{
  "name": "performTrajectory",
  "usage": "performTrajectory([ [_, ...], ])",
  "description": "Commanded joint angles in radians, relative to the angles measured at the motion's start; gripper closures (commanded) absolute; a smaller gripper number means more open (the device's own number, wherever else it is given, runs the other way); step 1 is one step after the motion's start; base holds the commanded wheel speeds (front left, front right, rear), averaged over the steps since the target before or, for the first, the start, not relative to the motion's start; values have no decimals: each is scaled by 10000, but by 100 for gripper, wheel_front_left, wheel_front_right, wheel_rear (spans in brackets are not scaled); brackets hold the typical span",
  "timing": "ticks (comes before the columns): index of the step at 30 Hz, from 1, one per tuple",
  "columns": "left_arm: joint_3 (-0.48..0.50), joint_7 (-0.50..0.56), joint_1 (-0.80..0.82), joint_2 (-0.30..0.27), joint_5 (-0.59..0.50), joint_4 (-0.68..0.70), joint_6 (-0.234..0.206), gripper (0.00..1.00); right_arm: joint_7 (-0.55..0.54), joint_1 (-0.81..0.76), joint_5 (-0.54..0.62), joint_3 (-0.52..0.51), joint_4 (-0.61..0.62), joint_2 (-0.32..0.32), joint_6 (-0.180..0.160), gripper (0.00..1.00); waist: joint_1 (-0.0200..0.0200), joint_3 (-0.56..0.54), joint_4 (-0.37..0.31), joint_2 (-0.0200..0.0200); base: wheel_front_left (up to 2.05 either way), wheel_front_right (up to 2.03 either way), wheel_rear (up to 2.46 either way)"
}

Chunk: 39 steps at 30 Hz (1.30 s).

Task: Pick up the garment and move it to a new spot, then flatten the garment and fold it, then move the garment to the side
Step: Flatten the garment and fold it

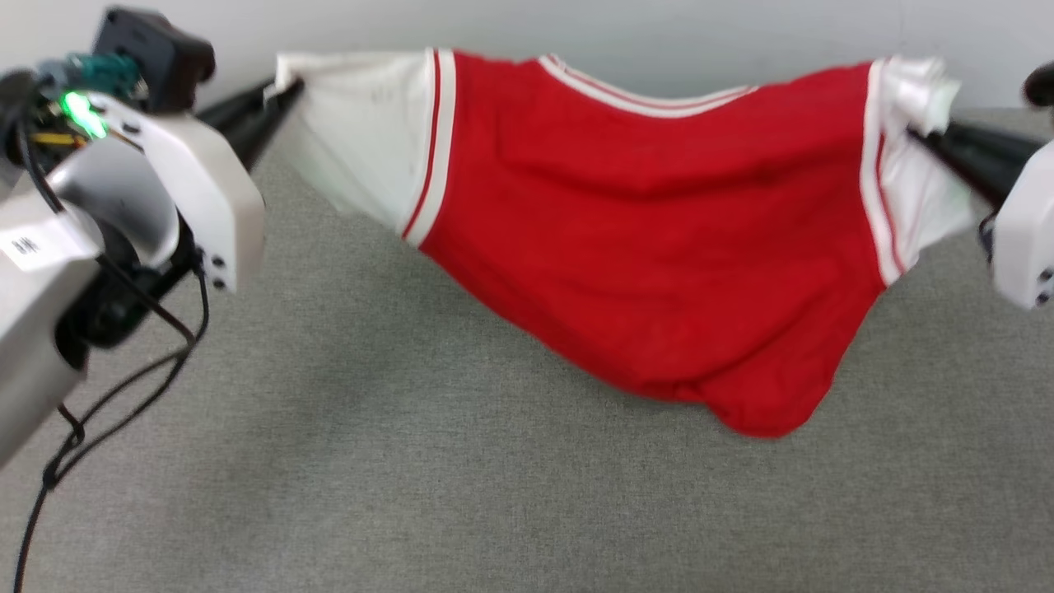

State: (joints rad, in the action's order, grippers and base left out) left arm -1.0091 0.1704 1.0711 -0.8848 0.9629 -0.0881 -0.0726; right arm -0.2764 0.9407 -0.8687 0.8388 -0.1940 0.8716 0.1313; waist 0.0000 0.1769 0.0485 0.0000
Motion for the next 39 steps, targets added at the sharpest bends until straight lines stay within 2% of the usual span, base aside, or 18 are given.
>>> performTrajectory([
  [1,98,-71,234,15,-90,17,-75,100,68,218,159,-154,30,25,-10,100,0,84,-22,0,0,0,0],
  [6,551,-100,1484,431,-372,-211,-105,100,-245,1376,764,-1235,-33,-223,-9,100,0,720,-87,0,0,0,0],
  [12,1183,-211,3527,1067,-765,-1185,101,100,-789,3653,1694,-2110,-578,-1066,-9,100,0,1929,-148,0,0,0,0],
  [21,1666,-598,6785,1819,-1770,-3128,624,100,-408,7436,3329,-2647,-2471,-2380,-10,100,0,3213,-146,0,0,0,0],
  [25,1847,-863,7796,2178,-1884,-3938,905,100,-27,8736,3910,-2550,-3465,-2870,-10,100,0,3513,-77,0,0,0,0],
  [30,1943,-1285,8407,2445,-1916,-4822,1238,100,477,9654,4031,-2127,-4337,-3263,-10,100,0,3792,-29,0,0,0,0],
  [34,1812,-1622,8293,2650,-1903,-5385,1499,100,1033,9679,3886,-1600,-4970,-3397,-10,100,0,4066,18,0,0,0,0],
  [39,1564,-2160,7527,2859,-1761,-5990,1693,100,1745,8973,3596,-821,-5588,-3587,-9,100,0,4255,-15,0,0,0,0],
])
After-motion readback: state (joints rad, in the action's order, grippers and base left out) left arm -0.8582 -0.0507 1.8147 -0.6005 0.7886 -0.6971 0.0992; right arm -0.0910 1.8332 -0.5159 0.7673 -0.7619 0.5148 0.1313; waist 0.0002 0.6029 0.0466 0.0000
